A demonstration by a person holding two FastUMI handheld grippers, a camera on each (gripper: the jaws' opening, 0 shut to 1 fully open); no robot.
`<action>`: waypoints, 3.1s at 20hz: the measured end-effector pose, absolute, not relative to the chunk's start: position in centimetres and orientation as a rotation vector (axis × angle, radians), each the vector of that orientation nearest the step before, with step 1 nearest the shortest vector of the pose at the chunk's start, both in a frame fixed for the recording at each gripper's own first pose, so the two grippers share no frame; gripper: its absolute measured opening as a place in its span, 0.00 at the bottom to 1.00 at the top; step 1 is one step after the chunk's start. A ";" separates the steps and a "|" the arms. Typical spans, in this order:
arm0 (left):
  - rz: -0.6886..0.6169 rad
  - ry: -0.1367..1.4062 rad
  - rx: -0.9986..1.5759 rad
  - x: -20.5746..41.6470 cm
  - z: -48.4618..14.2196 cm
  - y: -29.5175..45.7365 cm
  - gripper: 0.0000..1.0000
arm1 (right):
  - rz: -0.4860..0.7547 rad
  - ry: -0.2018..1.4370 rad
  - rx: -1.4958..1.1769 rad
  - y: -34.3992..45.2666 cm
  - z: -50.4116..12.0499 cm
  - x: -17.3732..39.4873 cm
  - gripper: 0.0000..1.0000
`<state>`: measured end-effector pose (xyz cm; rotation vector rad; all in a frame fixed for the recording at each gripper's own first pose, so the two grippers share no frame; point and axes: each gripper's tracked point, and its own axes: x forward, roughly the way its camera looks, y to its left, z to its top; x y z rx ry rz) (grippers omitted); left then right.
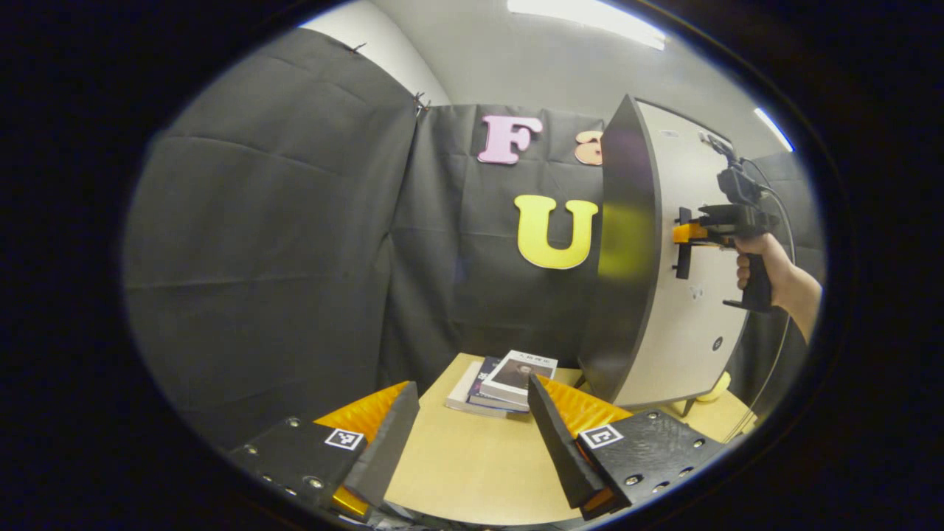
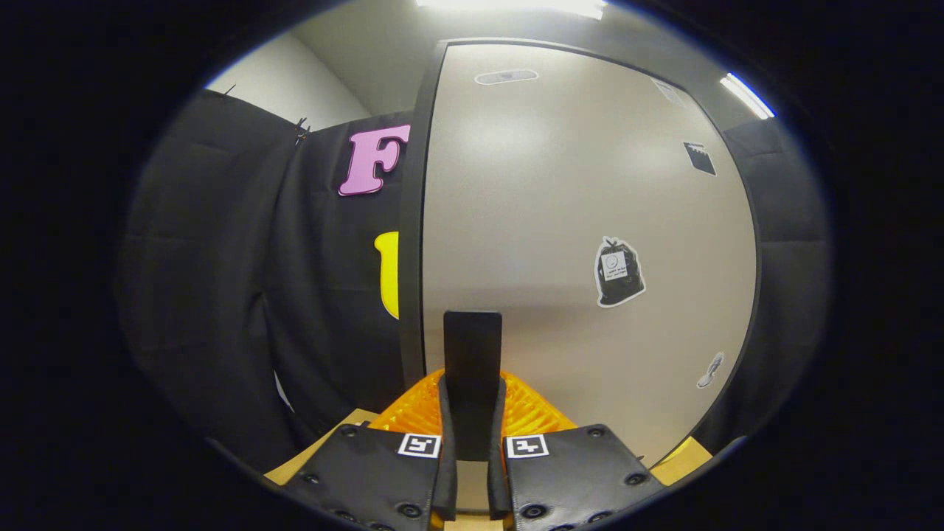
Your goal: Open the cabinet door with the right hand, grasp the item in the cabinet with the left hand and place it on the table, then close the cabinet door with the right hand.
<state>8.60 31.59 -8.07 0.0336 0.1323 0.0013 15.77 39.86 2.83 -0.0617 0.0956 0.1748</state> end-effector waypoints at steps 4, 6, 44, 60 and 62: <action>-0.003 0.153 0.003 7.9 -9.2 31.3 0.90 | 0.208 0.132 -0.098 39.8 2.8 15.4 0.10; -0.010 0.164 -0.011 7.9 -9.8 30.8 0.90 | 0.215 0.141 -0.101 39.7 2.7 15.2 0.10; 0.009 0.128 0.085 -11.0 -7.0 0.6 0.90 | 0.725 0.199 -0.023 34.4 4.6 7.6 0.09; -0.150 0.145 0.133 -10.5 -8.7 -10.0 0.90 | 0.621 0.242 0.008 33.0 5.0 8.6 0.08; -0.179 0.148 0.140 -9.7 -9.1 -11.3 0.90 | 0.596 0.240 0.013 32.6 5.0 8.6 0.08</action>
